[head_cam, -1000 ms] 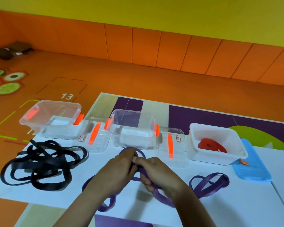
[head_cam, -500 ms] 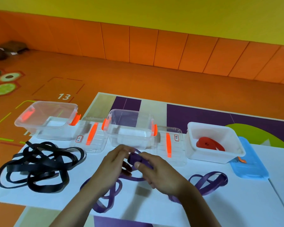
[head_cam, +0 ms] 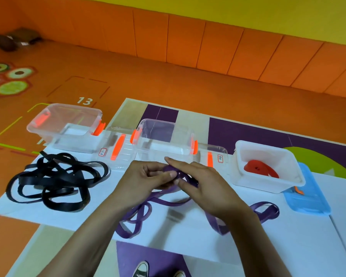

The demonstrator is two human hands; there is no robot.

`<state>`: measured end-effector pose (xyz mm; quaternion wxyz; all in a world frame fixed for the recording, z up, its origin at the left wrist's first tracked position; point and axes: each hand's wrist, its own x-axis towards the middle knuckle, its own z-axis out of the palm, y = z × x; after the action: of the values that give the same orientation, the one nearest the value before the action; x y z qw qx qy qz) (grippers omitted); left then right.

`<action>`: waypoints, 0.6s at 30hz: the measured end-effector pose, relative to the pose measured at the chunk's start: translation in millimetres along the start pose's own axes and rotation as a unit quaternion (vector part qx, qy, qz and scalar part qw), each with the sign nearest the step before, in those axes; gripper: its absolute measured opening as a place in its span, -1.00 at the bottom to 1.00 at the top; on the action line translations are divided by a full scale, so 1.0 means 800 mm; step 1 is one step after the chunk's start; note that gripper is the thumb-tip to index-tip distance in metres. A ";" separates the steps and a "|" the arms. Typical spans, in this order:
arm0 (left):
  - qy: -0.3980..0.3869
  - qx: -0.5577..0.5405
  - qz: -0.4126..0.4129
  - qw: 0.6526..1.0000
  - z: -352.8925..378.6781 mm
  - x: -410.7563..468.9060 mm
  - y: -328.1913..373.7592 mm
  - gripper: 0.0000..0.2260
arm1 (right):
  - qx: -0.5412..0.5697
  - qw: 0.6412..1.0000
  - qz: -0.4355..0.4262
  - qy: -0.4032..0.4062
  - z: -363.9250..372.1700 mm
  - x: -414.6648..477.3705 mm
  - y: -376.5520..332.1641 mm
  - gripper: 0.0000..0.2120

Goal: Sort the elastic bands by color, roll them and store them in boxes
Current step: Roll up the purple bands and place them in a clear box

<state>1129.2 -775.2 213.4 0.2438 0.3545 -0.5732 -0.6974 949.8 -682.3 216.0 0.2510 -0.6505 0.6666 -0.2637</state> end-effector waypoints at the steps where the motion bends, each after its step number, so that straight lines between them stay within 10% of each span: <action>1: 0.029 -0.010 0.012 0.999 0.006 0.000 -0.001 -0.90 | 0.010 1.000 0.009 0.014 0.003 0.001 -0.001 -0.44; 10: 0.162 -0.032 0.055 0.985 0.042 0.000 -0.016 -0.86 | 0.008 0.985 0.065 0.162 0.057 0.020 -0.014 -0.64; 18: -0.051 0.182 0.002 0.982 -0.011 0.000 -0.004 -0.87 | -0.071 0.997 -0.034 -0.016 0.023 0.004 -0.004 -0.26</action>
<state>1136.5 -780.2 209.1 0.1466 0.3558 -0.7029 -0.5981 964.1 -686.3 204.6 0.2057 -0.6932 0.6570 -0.2131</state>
